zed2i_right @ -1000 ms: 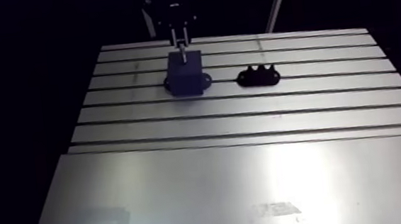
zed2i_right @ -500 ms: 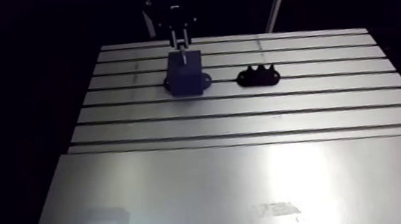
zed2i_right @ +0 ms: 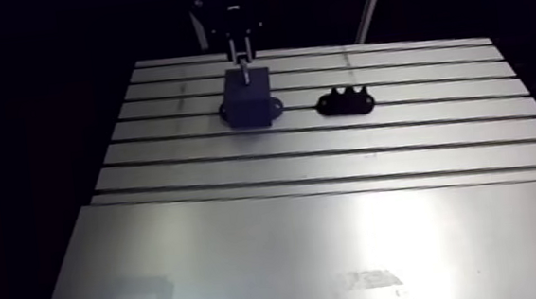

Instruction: Pick up the M10 bolt and insert it into the hole until fully seated.

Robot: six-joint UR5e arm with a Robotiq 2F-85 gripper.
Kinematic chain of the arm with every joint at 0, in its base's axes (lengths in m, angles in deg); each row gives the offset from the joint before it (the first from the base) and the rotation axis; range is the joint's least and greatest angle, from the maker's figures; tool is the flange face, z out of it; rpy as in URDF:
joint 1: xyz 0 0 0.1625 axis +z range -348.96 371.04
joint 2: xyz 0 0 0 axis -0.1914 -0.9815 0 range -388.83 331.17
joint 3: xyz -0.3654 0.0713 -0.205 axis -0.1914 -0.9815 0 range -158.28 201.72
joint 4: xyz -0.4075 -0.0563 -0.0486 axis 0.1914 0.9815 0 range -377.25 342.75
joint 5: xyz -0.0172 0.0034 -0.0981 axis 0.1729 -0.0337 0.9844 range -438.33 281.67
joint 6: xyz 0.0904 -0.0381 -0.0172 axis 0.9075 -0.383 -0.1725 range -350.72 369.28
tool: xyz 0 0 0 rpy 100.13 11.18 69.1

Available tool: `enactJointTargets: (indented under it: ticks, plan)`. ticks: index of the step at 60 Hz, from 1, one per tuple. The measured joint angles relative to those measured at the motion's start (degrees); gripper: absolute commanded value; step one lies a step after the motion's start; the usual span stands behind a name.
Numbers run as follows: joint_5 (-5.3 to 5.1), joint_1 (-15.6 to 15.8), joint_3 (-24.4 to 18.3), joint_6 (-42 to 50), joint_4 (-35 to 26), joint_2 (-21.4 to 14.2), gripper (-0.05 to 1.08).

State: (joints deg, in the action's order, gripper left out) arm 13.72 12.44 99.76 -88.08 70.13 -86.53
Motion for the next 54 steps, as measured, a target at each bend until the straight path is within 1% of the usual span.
enactJointTargets:
  ticks: [33,54]
  plan:
    - [0.00,-0.1,-0.1,-0.2,0.0,0.1,1.08]
    - [0.23,-0.2,-0.1,-0.2,0.0,0.5,1.08]
